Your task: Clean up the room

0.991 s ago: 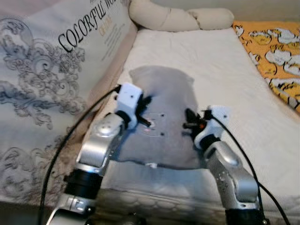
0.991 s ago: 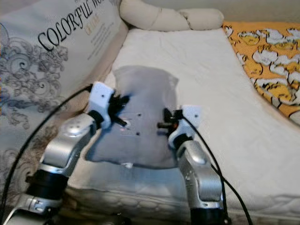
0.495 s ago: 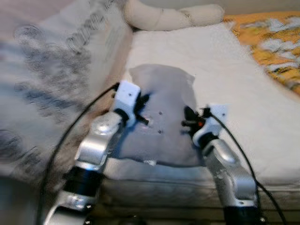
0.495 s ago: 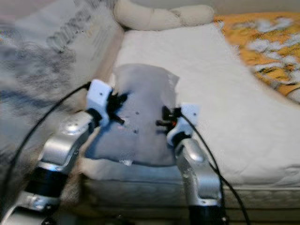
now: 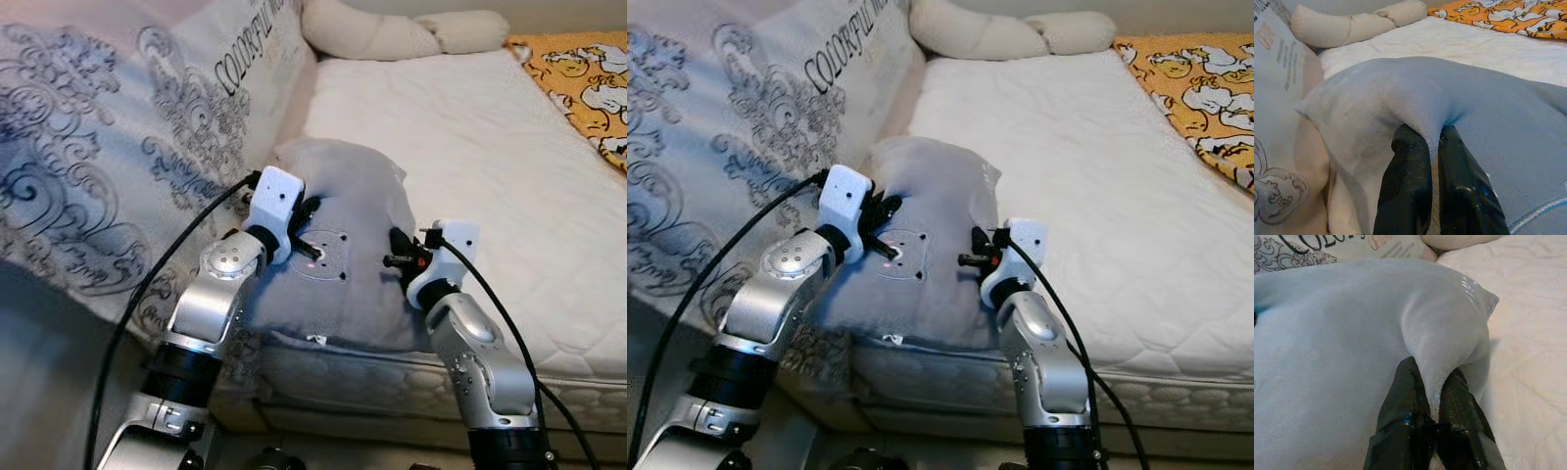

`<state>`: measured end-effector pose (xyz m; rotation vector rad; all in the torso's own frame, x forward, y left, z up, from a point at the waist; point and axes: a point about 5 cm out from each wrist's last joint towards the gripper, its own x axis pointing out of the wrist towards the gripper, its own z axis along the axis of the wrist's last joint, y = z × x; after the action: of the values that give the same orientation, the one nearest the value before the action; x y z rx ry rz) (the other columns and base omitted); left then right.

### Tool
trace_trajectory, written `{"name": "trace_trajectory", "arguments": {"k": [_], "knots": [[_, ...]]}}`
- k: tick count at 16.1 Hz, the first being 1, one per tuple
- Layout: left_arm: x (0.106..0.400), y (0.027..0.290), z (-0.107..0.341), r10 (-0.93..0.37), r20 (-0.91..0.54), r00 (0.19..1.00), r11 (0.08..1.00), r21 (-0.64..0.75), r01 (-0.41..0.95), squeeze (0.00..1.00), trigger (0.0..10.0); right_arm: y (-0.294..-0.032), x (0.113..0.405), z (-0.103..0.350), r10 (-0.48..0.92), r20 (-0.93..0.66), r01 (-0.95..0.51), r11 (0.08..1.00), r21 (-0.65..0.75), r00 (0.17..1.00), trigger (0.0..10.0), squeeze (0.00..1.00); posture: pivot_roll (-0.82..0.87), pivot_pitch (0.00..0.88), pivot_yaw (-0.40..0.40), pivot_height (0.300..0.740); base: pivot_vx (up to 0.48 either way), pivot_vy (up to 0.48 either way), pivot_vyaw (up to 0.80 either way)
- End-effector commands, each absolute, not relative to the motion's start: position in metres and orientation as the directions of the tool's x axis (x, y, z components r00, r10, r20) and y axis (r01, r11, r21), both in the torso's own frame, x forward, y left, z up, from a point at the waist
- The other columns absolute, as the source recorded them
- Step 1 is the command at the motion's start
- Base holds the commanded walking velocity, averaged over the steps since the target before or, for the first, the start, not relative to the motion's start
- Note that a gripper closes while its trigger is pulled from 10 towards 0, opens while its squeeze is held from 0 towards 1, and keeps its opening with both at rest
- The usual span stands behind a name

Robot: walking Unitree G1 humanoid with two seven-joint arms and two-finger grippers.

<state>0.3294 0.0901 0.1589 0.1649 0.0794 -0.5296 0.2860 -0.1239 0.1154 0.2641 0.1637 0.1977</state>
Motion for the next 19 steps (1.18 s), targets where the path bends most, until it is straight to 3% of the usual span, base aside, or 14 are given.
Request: {"name": "trace_trajectory", "arguments": {"k": [1,7,16,19], "knots": [[0.334,0.090,0.173,-0.488,-0.054,0.871,0.855,0.171,0.489,0.00,10.0,-0.125,0.290,0.125,0.208,-0.090,-0.179,0.949,0.260,0.974,10.0,0.00,-0.03,0.000,0.081,0.740,0.000,0.000,0.00],[0.334,0.093,0.173,-0.499,-0.055,0.865,0.847,0.180,0.500,0.00,10.0,-0.124,0.291,0.123,0.218,-0.102,-0.187,0.951,0.247,0.971,10.0,0.00,-0.03,0.000,0.083,0.740,0.000,0.000,0.00],[0.334,0.097,0.172,-0.498,-0.066,0.865,0.846,0.184,0.501,0.00,10.0,-0.116,0.290,0.121,0.267,-0.122,-0.241,0.951,0.195,0.956,10.0,0.00,-0.03,0.000,0.084,0.740,0.265,0.000,0.00],[0.335,0.099,0.172,-0.499,-0.068,0.864,0.844,0.188,0.502,0.00,10.0,-0.115,0.289,0.120,0.270,-0.122,-0.240,0.947,0.213,0.955,10.0,0.00,-0.03,0.000,0.083,0.740,0.289,0.000,0.53]]}}
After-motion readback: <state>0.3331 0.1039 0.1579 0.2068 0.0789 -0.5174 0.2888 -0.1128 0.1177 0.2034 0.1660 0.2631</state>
